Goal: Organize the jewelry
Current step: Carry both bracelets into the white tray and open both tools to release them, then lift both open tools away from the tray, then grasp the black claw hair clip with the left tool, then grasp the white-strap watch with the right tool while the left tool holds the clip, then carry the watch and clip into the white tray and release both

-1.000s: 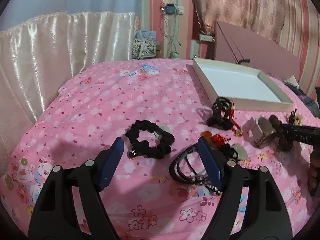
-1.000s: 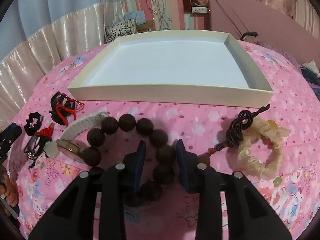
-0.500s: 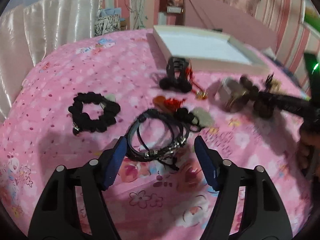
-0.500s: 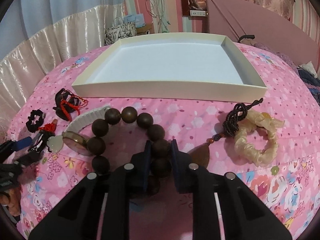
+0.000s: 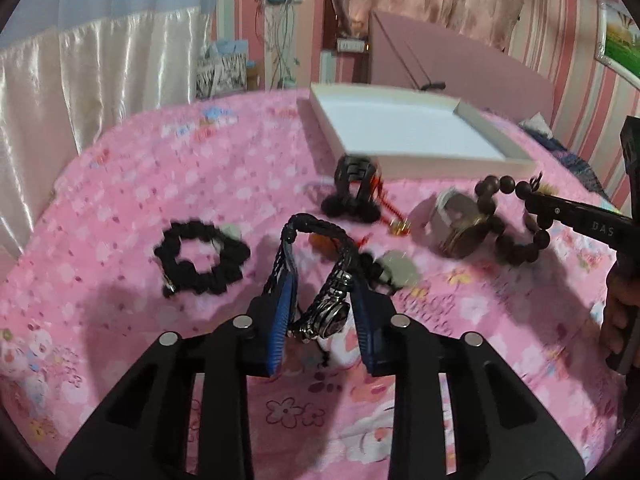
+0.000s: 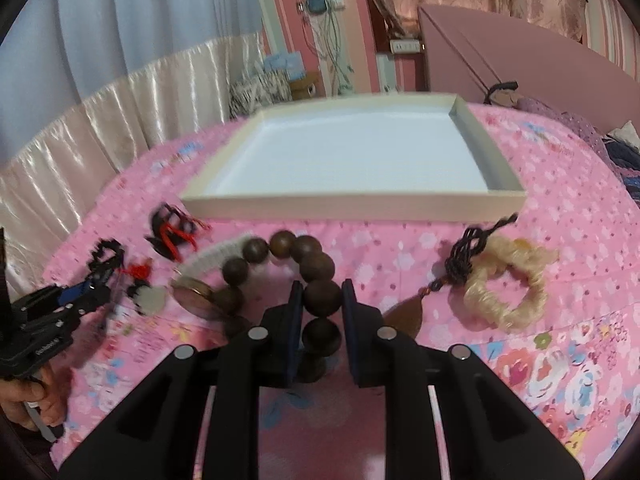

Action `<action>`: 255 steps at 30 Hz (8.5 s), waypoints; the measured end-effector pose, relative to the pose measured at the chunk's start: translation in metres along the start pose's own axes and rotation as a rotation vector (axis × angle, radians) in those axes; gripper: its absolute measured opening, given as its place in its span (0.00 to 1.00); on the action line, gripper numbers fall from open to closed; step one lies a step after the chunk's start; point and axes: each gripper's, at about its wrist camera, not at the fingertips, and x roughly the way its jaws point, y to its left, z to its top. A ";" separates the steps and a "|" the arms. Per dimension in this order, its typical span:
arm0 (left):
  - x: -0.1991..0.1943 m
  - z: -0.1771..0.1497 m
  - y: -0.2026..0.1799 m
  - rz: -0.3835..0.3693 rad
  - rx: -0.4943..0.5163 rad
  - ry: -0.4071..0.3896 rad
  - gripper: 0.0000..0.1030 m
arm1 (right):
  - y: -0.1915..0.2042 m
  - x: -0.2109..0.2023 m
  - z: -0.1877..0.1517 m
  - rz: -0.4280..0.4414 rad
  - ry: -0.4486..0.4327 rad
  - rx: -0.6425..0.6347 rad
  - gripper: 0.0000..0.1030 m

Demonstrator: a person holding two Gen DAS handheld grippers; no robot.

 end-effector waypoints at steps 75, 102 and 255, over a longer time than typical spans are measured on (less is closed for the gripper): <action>0.130 0.125 -0.028 0.108 -0.010 0.192 0.55 | -0.026 0.096 0.116 -0.177 0.069 -0.064 0.62; -0.027 -0.004 0.030 0.190 -0.088 -0.074 0.88 | -0.099 -0.074 -0.019 -0.153 -0.145 0.128 0.77; 0.122 0.101 -0.092 -0.050 0.045 0.017 0.02 | -0.043 0.105 0.083 0.008 -0.052 0.163 0.05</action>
